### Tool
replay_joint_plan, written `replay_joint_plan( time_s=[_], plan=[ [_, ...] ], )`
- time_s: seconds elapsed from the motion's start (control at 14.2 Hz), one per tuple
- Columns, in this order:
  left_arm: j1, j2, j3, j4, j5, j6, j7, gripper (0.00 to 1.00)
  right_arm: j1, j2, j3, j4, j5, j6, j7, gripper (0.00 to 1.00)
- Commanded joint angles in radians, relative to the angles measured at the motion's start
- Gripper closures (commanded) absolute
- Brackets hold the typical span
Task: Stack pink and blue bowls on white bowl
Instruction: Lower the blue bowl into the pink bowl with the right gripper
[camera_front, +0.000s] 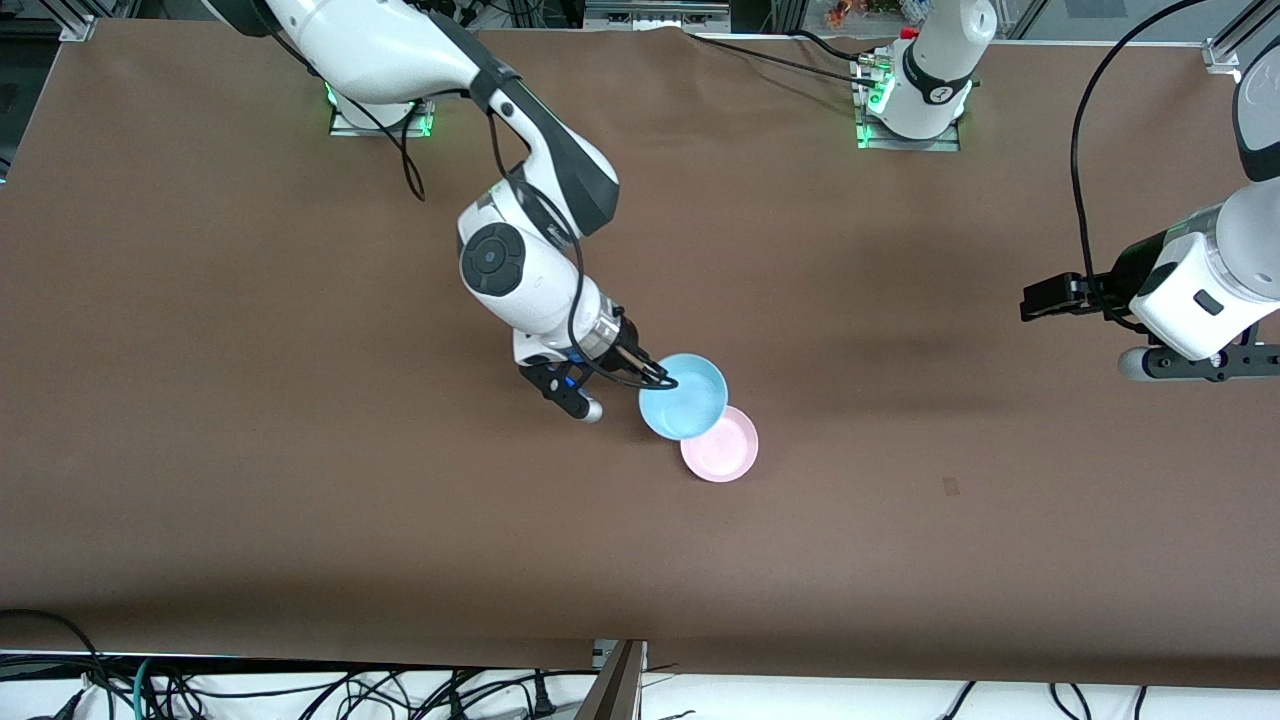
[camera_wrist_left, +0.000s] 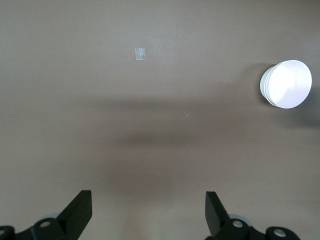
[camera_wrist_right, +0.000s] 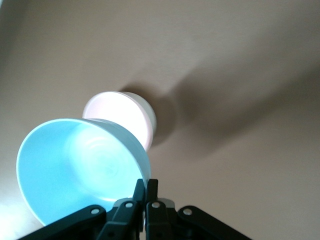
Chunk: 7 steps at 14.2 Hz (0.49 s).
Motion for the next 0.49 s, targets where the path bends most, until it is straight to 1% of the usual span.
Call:
replay_joint_plan(
  time_s=[0.0, 0.14, 0.42],
  plan=[
    [0.020, -0.019, -0.004, -0.017, 0.019, -0.005, 0.026, 0.00, 0.022, 0.099, -0.008, 0.090, 0.014, 0.111, 0.070, 1.00],
    [0.020, -0.019, -0.012, -0.017, 0.019, -0.017, 0.024, 0.00, 0.041, 0.155, -0.008, 0.151, 0.012, 0.142, 0.114, 1.00],
    [0.036, -0.023, -0.003, -0.018, 0.008, -0.027, 0.030, 0.00, 0.055, 0.190, -0.012, 0.159, 0.006, 0.159, 0.113, 1.00]
  ],
)
